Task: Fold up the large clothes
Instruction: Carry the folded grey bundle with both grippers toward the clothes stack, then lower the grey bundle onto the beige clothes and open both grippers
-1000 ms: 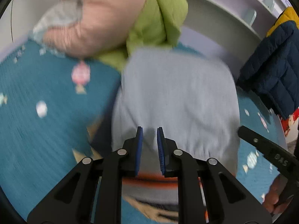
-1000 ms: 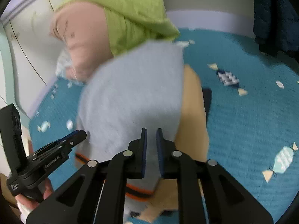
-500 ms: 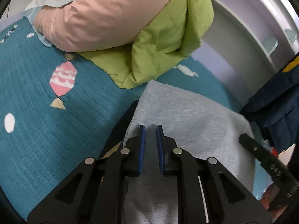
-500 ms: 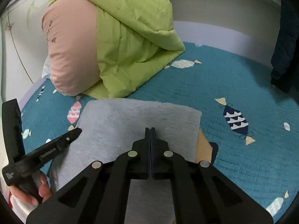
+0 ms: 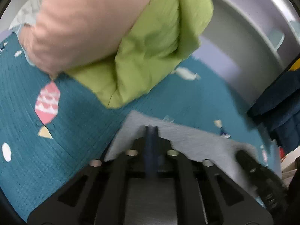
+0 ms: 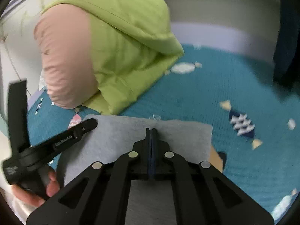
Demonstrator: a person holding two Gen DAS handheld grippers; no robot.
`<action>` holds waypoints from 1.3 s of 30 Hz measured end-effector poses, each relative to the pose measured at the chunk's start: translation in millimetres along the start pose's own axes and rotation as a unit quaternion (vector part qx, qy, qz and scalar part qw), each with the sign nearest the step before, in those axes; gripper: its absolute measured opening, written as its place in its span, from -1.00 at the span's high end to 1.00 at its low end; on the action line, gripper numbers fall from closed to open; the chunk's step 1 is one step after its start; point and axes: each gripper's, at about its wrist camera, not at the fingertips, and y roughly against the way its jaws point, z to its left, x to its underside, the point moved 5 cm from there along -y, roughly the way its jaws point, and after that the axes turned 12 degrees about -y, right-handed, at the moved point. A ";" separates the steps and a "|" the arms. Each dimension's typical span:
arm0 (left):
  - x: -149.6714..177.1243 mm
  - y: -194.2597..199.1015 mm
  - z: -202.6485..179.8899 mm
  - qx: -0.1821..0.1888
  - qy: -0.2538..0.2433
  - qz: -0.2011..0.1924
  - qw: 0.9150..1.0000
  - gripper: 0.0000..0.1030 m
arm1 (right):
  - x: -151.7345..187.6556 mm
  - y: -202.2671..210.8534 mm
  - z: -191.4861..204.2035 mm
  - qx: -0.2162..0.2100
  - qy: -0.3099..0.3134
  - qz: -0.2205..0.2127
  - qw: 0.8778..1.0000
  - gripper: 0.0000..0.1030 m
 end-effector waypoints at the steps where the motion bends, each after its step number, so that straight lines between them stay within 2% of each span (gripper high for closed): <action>1: 1.4 0.1 0.1 0.002 0.002 -0.002 1.000 0.95 | 0.7 1.6 -0.6 -0.004 0.001 -0.002 1.000 1.00; 4: 0.0 11.3 -3.4 -0.011 -0.016 -0.014 1.000 0.95 | 2.5 10.4 5.5 -0.003 0.013 -0.008 1.000 1.00; 6: 1.8 17.8 -7.9 -0.032 -0.042 -0.014 0.998 0.95 | 2.9 15.7 7.1 -0.006 0.005 -0.007 1.000 1.00; 10: 8.7 37.4 -13.1 -0.057 -0.061 -0.019 0.996 0.93 | 6.8 39.7 12.7 -0.031 0.002 -0.011 0.999 0.92; 12: 14.6 54.1 -14.0 -0.087 -0.062 -0.022 0.994 0.68 | 11.3 54.6 13.4 -0.031 0.012 -0.020 0.999 0.61; 14: 20.5 65.5 -16.7 -0.091 -0.066 -0.027 0.993 0.49 | 18.6 80.0 9.7 -0.037 0.013 -0.044 0.998 -0.28; 15: 25.7 73.5 -19.7 -0.091 -0.070 -0.029 0.993 0.29 | 20.9 87.0 8.2 -0.037 0.013 -0.053 0.998 -0.38; 17: 37.6 91.5 -26.0 -0.102 -0.080 -0.037 0.991 0.15 | 30.4 109.6 3.7 -0.041 0.019 -0.061 0.997 -0.49; 22: 67.5 132.0 -47.0 -0.104 -0.092 -0.047 0.989 -0.05 | 59.6 159.5 -10.4 -0.028 0.040 -0.075 0.996 -0.58; 24: 83.1 153.4 -60.7 -0.106 -0.099 -0.054 0.988 -0.25 | 74.6 180.6 -18.5 -0.028 0.044 -0.081 0.995 -0.61; 26: 103.5 176.4 -80.9 -0.105 -0.113 -0.062 0.986 -0.30 | 94.2 208.4 -30.2 -0.024 0.050 -0.092 0.994 -0.64; 28: 122.3 194.1 -99.1 -0.104 -0.124 -0.068 0.984 -0.35 | 111.9 234.5 -43.9 -0.020 0.052 -0.105 0.993 -0.78; 34: 184.3 234.8 -169.7 -0.085 -0.158 -0.067 0.981 -0.42 | 151.5 295.1 -96.4 0.001 0.031 -0.122 0.992 -0.78; 39: 232.0 252.3 -236.5 -0.069 -0.187 -0.063 0.978 -0.49 | 179.8 344.7 -145.1 0.048 0.031 -0.151 0.987 -0.78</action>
